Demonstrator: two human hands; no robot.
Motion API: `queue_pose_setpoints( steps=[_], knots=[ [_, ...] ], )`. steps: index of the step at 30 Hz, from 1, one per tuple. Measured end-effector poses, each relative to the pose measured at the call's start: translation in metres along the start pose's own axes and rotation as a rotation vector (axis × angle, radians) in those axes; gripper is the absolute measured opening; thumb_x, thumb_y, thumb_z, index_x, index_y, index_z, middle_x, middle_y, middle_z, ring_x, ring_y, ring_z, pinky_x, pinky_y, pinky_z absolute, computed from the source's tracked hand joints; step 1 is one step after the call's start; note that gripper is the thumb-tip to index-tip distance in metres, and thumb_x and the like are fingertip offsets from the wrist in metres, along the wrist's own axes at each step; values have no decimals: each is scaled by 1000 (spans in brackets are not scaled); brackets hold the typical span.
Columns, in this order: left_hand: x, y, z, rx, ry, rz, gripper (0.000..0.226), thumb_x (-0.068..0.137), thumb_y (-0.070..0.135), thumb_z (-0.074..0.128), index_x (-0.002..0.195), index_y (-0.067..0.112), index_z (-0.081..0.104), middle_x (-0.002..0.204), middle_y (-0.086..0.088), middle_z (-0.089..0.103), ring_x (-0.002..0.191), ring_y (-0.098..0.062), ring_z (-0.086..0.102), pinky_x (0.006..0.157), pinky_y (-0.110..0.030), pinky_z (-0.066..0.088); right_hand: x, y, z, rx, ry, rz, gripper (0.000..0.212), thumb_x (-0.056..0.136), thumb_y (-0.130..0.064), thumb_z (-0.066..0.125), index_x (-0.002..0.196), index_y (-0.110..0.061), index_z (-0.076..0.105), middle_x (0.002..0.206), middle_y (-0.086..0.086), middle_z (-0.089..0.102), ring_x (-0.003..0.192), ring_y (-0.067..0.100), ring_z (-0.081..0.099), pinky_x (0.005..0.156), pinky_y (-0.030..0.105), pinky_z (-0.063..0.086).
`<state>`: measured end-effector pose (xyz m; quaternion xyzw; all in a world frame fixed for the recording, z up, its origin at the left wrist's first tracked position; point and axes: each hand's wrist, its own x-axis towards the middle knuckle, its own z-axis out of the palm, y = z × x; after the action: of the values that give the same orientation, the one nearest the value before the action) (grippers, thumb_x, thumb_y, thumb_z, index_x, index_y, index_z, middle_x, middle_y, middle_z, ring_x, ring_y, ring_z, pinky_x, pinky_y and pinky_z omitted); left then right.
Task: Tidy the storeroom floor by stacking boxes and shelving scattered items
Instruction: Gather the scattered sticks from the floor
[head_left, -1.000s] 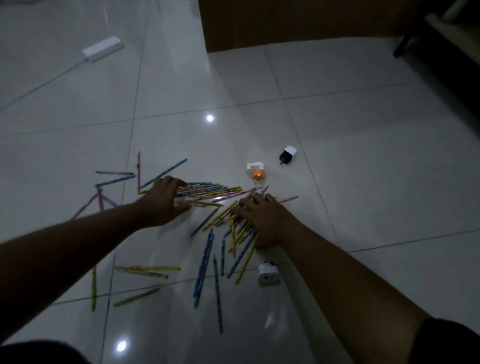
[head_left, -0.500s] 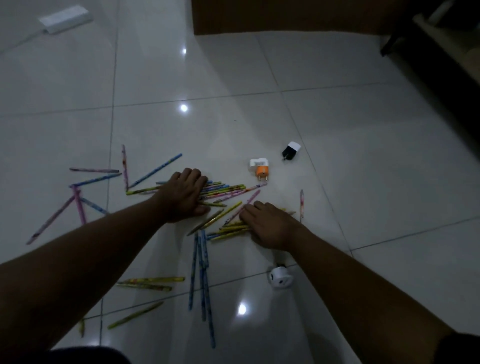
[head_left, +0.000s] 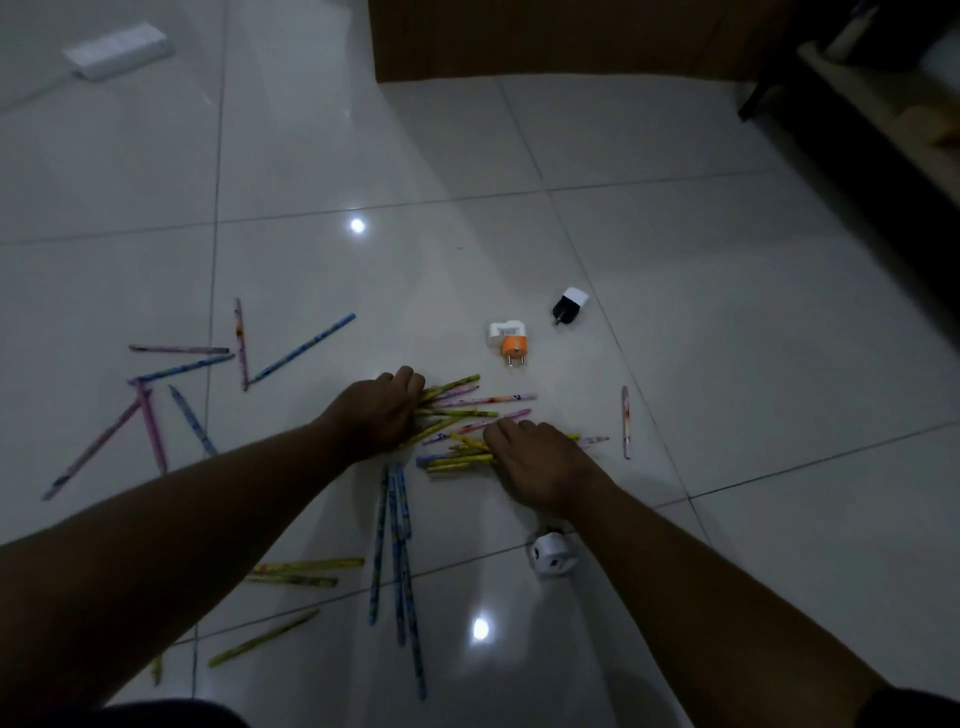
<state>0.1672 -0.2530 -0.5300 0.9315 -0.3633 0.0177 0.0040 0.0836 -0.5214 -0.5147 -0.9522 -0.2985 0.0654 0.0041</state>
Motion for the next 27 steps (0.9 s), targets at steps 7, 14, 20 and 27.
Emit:
queue_pose_setpoints(
  steps=[7,14,20,27],
  knots=[
    [4,9,0,115,65,-53,41,93,47,39,85,9,53,71,-12,52,43,-28,50,41,-27,24,-25,5,-6,154,34,188,59,84,-22,50,139,-3,46,105,19,63,67,40,62,52,39,45],
    [9,16,-4,160,16,-58,26,89,29,42,85,9,57,72,-12,52,45,-29,51,38,-28,30,-37,-6,-1,140,66,189,38,95,-34,53,126,-15,46,103,9,57,67,36,62,53,39,44],
    [7,14,-4,222,13,-46,29,94,38,45,87,12,56,76,-11,54,51,-28,53,43,-30,22,-36,1,-10,108,-44,116,39,99,-43,57,121,-12,51,113,14,59,85,40,65,61,40,40],
    [10,10,-10,171,-42,12,43,96,49,39,84,11,54,66,-10,53,44,-29,52,44,-30,24,-38,4,-10,74,-77,77,32,94,-16,44,121,-3,55,103,17,63,82,38,66,63,42,47]
  ],
)
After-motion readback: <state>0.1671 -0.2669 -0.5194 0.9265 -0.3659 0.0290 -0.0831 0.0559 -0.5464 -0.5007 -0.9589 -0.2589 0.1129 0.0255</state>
